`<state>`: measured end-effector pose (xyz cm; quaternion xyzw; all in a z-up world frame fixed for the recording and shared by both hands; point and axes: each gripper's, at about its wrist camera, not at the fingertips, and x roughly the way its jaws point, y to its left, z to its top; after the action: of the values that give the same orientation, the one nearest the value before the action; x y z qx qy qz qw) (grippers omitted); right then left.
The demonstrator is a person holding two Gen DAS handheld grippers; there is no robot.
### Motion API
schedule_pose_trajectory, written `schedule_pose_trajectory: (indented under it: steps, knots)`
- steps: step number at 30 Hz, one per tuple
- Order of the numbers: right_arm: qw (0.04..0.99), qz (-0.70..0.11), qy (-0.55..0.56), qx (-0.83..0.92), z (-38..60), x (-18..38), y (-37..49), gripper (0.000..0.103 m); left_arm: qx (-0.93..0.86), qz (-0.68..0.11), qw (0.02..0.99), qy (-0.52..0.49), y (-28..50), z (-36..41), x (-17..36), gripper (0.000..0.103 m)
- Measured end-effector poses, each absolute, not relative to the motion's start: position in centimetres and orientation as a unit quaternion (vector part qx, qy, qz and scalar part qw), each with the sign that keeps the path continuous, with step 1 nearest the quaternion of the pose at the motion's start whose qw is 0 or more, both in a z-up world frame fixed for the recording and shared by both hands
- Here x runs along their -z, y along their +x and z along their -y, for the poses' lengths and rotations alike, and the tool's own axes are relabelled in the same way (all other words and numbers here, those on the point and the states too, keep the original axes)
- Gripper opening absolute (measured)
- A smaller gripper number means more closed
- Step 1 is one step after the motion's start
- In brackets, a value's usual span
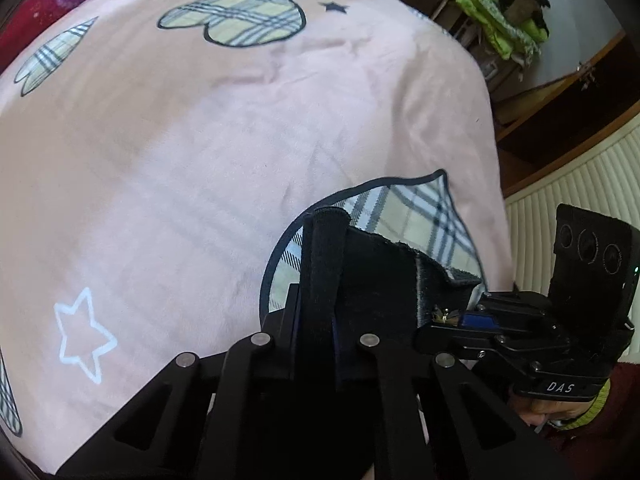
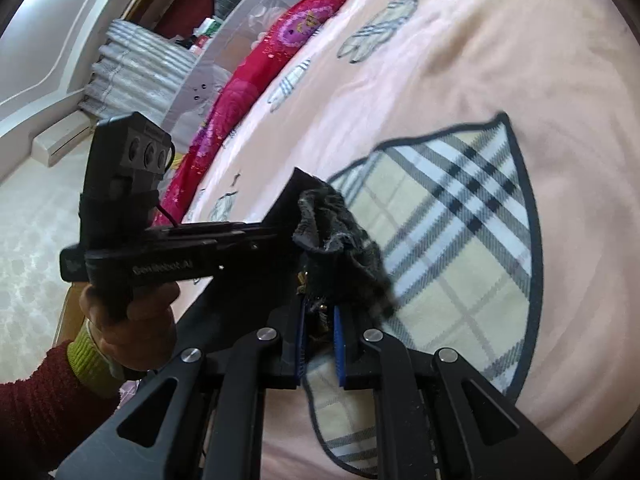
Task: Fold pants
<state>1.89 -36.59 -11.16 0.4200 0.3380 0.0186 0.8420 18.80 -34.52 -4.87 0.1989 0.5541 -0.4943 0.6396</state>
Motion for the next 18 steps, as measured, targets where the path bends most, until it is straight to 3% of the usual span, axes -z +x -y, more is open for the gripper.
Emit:
schedule_pose_trajectory:
  steps: [18]
  knots:
    - [0.863, -0.270, 0.345, -0.249, 27.9, 2.0, 5.8, 0.013, 0.489, -0.482, 0.725, 0.063, 18.3, 19.1, -6.6, 0.010]
